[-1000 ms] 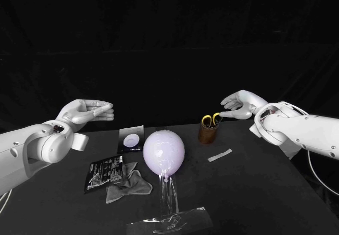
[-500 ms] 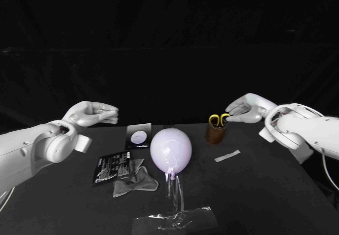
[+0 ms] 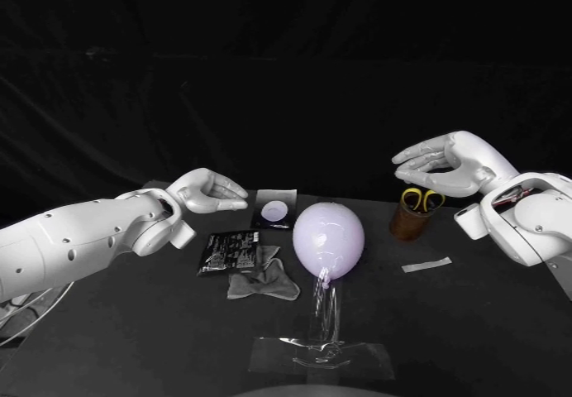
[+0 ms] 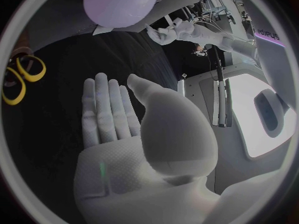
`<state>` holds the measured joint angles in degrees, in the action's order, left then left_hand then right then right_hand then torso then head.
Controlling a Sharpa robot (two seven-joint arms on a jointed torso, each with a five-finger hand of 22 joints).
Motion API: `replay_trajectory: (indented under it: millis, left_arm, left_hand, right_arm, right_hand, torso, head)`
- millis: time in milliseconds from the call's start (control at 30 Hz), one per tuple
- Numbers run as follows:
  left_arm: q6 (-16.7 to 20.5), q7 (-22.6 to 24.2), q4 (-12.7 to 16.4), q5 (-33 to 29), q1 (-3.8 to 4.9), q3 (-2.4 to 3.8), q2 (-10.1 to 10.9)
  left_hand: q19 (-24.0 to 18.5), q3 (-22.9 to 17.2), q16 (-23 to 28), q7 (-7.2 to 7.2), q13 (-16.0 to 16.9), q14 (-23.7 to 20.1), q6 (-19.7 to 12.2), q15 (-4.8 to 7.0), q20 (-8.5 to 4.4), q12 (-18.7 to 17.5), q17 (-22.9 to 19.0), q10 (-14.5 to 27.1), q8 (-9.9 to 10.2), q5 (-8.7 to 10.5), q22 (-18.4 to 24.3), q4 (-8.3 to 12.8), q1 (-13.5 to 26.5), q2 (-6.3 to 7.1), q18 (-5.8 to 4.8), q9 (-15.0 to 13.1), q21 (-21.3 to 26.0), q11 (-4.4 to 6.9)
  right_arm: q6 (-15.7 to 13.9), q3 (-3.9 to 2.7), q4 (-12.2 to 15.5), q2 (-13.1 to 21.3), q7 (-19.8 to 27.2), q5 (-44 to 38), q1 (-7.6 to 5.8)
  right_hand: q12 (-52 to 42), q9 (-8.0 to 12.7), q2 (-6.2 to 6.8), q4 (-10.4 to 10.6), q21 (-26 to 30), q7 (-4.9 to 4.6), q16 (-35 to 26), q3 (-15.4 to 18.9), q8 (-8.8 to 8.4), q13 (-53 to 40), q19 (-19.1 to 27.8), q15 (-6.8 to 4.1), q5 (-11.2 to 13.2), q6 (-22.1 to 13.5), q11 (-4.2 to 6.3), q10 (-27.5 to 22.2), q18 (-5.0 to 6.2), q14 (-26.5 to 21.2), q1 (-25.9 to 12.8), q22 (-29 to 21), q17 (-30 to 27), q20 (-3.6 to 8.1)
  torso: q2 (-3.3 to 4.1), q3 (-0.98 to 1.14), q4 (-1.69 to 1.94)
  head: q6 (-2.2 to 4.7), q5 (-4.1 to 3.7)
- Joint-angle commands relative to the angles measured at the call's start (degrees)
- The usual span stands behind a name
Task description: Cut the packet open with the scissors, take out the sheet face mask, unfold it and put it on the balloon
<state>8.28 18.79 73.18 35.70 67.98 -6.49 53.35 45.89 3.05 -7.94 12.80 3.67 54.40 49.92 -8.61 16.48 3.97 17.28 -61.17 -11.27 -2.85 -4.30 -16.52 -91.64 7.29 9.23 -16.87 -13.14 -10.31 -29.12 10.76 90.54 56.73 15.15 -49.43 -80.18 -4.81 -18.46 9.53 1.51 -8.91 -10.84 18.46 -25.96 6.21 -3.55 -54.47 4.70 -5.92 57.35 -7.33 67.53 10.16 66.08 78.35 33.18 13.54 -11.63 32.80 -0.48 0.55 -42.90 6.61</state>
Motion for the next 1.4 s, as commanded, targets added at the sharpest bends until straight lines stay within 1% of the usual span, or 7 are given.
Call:
replay_trajectory:
  millis: [33, 333, 433, 533, 667, 967, 1400]
  left_arm:
    - [3.7, -1.5, 0.3, 13.9, -0.96, 0.02, 0.1]
    - [8.0, -4.0, 0.1, 26.4, -2.76, -0.01, -0.4]
    - [8.2, -6.4, 0.2, 30.7, -3.01, -0.01, -0.8]
    - [7.7, -8.7, 0.1, 34.0, -3.18, -0.01, -1.1]
    - [5.7, -11.5, -0.1, 37.0, -3.32, -0.01, -1.6]
    - [1.6, -15.6, -1.0, 41.2, -3.73, -0.01, -2.8]
    - [0.2, -17.0, -2.6, 43.2, -4.24, -0.01, -4.2]
  left_hand:
    - [-1.4, 1.3, 1.0, 0.42, 0.0, -2.1, -1.3, -0.59, 0.14, -0.4, -0.4, 1.7, 0.7, 0.09, 0.3, -0.1, 0.7, 0.94, -0.5, 0.2, 0.9, -0.35]
    - [-3.9, 3.6, 2.6, 0.2, -0.1, -6.1, -3.2, -1.88, 0.18, -0.4, -1.4, 5.3, 1.3, 0.05, 0.4, -0.3, 1.3, 3.02, -2.08, 0.5, 2.2, -1.42]
    - [-7.3, 6.2, 3.9, 0.11, -0.1, -9.1, -5.4, -2.95, 0.22, -0.5, -2.2, 8.1, 2.2, -0.02, 0.7, -0.6, 1.9, 6.47, -3.68, 0.9, 3.8, -2.52]
    - [-10.6, 7.1, 4.3, 0.51, -0.1, -10.8, -7.2, -3.24, 0.14, -0.4, -2.7, 10.0, 2.8, -0.05, 0.9, -0.7, 1.9, 7.46, -4.3, 1.2, 5.0, -2.49]
    - [-17.6, 8.6, 4.9, -0.81, -0.2, -18.5, -11.9, -3.43, 0.08, -0.6, -5.1, 13.4, 4.1, -0.12, 1.4, -0.7, 2.5, 9.05, -4.99, 2.6, 7.2, -2.44]
    - [-21.1, 9.2, 5.3, 0.25, 0.0, -26.7, -14.3, -2.75, 0.03, -0.3, -7.6, 16.7, 4.4, -0.1, 1.6, -0.8, 2.6, 9.8, -5.34, 3.1, 8.5, -1.52]
    - [-17.9, 8.5, 4.1, 0.85, 0.2, -22.4, -14.1, -2.91, -0.21, 0.3, -6.3, 16.4, 4.0, -0.12, 1.0, -0.7, 1.3, 9.16, -4.41, 2.8, 7.5, -1.74]
  right_arm:
    - [-2.1, -0.07, 1.2, -0.9, 2.4, -5.3, -0.22]
    - [1.1, -0.11, 1.8, -4.0, -0.9, -14.7, -0.32]
    - [3.3, -0.11, 1.9, -5.3, -2.5, -17.1, -0.21]
    - [4.8, -0.11, 2.0, -6.2, -3.6, -18.5, -0.1]
    - [6.0, -0.11, 2.3, -7.1, -4.7, -19.4, 0.04]
    - [6.8, -0.11, 2.6, -7.6, -5.8, -20.1, 0.25]
    - [7.2, -0.1, 2.9, -7.4, -6.5, -20.1, 0.5]
  right_hand:
    - [0.5, 0.0, 0.61, 0.2, -1.0, 0.04, 0.7, -0.7, -0.08, 0.0, -1.4, -0.56, 0.6, 0.5, 0.11, 0.6, 0.4, 2.0, -0.7, 0.5, 0.7, 0.56]
    - [1.1, 0.0, 1.81, 0.9, -7.7, 0.56, 9.0, -1.0, -0.39, -0.1, -9.0, -3.18, 2.4, 1.0, 1.17, 1.0, 0.36, 13.8, -2.3, 4.4, 6.2, 3.61]
    - [1.2, 0.1, 1.99, 1.2, -12.3, 0.72, 17.0, -0.9, -0.77, -0.1, -13.5, -3.84, 2.3, 0.8, 1.38, 0.3, 0.28, 20.0, -2.8, 7.4, 10.7, 5.0]
    - [1.0, 0.2, 2.73, 1.5, -23.8, 0.55, 39.2, -0.4, -1.54, -0.2, -15.5, -3.28, 2.9, 0.3, 1.09, -0.7, -1.17, 17.8, -3.2, 17.4, 28.2, 5.21]
    - [1.1, 0.2, 2.24, 1.7, -33.9, 0.17, 48.3, -0.6, -1.88, -0.1, -17.5, -3.08, 2.4, 0.0, 0.8, -1.1, -2.05, 19.1, -3.1, 25.5, 37.5, 5.14]
    - [1.1, 0.2, 2.23, 1.9, -36.7, -0.06, 50.8, -0.5, -2.07, -0.1, -17.3, -2.84, 2.4, -0.3, 0.6, -1.5, -2.24, 18.7, -3.2, 28.2, 39.6, 4.87]
    - [1.1, 0.2, 2.15, 2.0, -37.3, -0.09, 51.5, -0.4, -2.08, -0.1, -17.1, -2.77, 2.5, -0.3, 0.55, -1.6, -2.24, 18.6, -3.3, 28.8, 40.0, 4.77]
  torso:
    - [0.0, -0.21, 0.31]
    - [0.12, -0.46, 0.75]
    - [0.13, -0.38, 0.64]
    - [0.08, -0.31, 0.53]
    - [0.06, -0.29, 0.44]
    - [0.06, -0.28, 0.47]
    - [0.01, -0.23, 0.5]
  head:
    - [-0.7, 1.57]
    - [-1.29, 2.82]
    - [-1.42, 3.39]
    - [-1.66, 3.78]
    - [-1.81, 4.06]
    - [-2.02, 4.13]
    - [-2.23, 3.83]
